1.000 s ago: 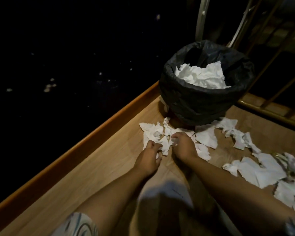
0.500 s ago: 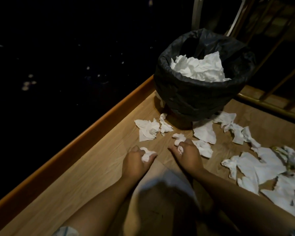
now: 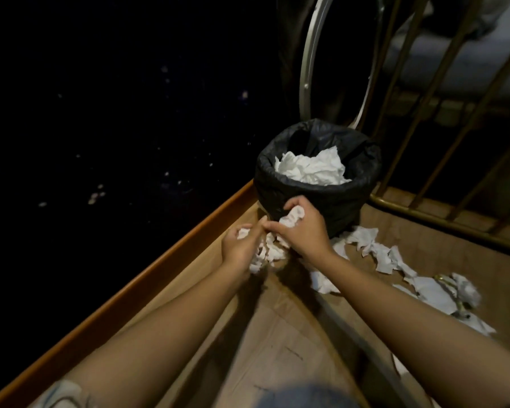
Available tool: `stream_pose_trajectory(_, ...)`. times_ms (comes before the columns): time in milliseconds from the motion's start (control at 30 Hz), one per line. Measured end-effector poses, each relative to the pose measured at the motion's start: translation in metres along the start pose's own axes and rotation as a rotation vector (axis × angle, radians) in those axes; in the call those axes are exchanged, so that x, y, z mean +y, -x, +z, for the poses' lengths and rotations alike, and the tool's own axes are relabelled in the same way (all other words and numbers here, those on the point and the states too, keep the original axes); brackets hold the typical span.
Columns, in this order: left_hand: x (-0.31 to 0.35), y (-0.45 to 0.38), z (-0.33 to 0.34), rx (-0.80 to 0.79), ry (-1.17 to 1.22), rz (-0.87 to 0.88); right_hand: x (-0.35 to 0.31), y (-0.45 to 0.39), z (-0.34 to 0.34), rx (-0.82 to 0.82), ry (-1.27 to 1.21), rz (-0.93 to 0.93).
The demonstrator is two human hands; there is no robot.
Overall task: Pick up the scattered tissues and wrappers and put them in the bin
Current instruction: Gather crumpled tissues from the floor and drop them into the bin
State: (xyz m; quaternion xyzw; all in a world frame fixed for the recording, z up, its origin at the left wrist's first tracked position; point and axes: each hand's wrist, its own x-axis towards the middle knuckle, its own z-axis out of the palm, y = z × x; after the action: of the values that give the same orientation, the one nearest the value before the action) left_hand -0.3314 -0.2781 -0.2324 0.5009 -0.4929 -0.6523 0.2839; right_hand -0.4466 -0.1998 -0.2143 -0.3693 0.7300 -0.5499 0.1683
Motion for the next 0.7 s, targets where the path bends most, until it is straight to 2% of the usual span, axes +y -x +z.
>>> stream_pose_trajectory(100, 0.044, -0.003, 0.014, 0.007, 0.060, 0.106, -0.025, -0.024, -0.023, 0.058, -0.002, -0.077)
stream_pose_trajectory(200, 0.085, -0.011, 0.031, 0.029, 0.049, 0.177, -0.042, -0.057, -0.044, 0.232, 0.079, -0.125)
stream_pose_trajectory(267, 0.108, -0.020, 0.046, 0.058, 0.050, 0.192, -0.050, -0.078, -0.059, 0.331, 0.137, -0.111)
stream_pose_trajectory(400, 0.131, -0.033, 0.082, 0.113, -0.051, 0.346, -0.051, -0.109, -0.079, 0.442, 0.067, 0.021)
stream_pose_trajectory(467, 0.137, -0.036, 0.102, 0.084, -0.054, 0.368, -0.045, -0.122, -0.082, 0.412, 0.060, 0.073)
stream_pose_trajectory(600, 0.146, -0.045, 0.134, 0.031, -0.030, 0.361, -0.034, -0.133, -0.084, 0.207, -0.021, 0.185)
stream_pose_trajectory(700, 0.142, -0.051, 0.143, -0.050, -0.101, 0.322, -0.020, -0.122, -0.094, 0.246, -0.009, 0.111)
